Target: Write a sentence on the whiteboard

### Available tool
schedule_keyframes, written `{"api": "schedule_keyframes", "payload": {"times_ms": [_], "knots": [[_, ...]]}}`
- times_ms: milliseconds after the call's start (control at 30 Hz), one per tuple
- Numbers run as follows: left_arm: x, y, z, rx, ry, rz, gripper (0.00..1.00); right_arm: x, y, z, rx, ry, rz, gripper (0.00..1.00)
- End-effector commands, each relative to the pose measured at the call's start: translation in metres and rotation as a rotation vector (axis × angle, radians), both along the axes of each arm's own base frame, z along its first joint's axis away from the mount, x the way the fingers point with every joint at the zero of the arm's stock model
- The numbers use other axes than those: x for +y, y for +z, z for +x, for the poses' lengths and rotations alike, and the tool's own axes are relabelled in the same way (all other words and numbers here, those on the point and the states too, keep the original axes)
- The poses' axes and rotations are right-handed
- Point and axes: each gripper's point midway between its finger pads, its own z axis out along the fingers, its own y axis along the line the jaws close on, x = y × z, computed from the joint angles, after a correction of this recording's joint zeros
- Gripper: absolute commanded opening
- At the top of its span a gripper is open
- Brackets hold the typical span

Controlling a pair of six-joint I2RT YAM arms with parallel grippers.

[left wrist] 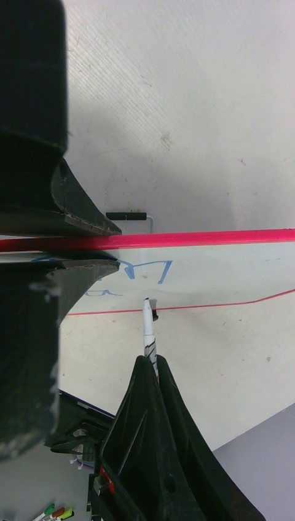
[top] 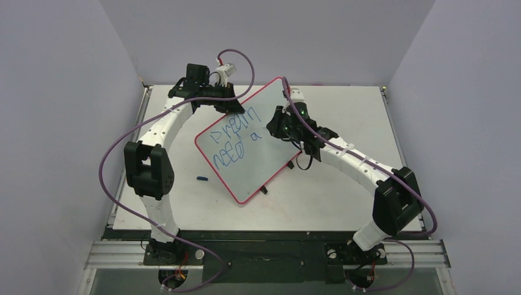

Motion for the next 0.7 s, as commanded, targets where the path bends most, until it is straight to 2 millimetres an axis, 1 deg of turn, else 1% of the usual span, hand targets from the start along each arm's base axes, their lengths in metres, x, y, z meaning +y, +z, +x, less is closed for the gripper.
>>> {"api": "schedule_keyframes", "payload": {"times_ms": [0, 167, 300, 567, 667], "knots": [[-0.009, 0.009, -0.011, -0.102, -0.080, 0.042, 0.00, 0.011, 0.021, 0.014, -0.048, 0.002, 0.052, 0.00], [-0.009, 0.009, -0.011, -0.101, -0.079, 0.043, 0.00, 0.017, 0.010, 0.015, -0.025, 0.018, 0.047, 0.00], [-0.010, 0.009, -0.011, -0.101, -0.080, 0.041, 0.00, 0.023, 0.003, 0.012, -0.011, 0.034, 0.041, 0.00], [-0.010, 0.010, -0.010, -0.104, -0.080, 0.041, 0.00, 0.036, 0.004, -0.002, -0.009, 0.072, 0.039, 0.00], [-0.009, 0.011, -0.010, -0.105, -0.078, 0.043, 0.00, 0.037, 0.003, -0.007, -0.004, 0.072, 0.026, 0.00]]}}
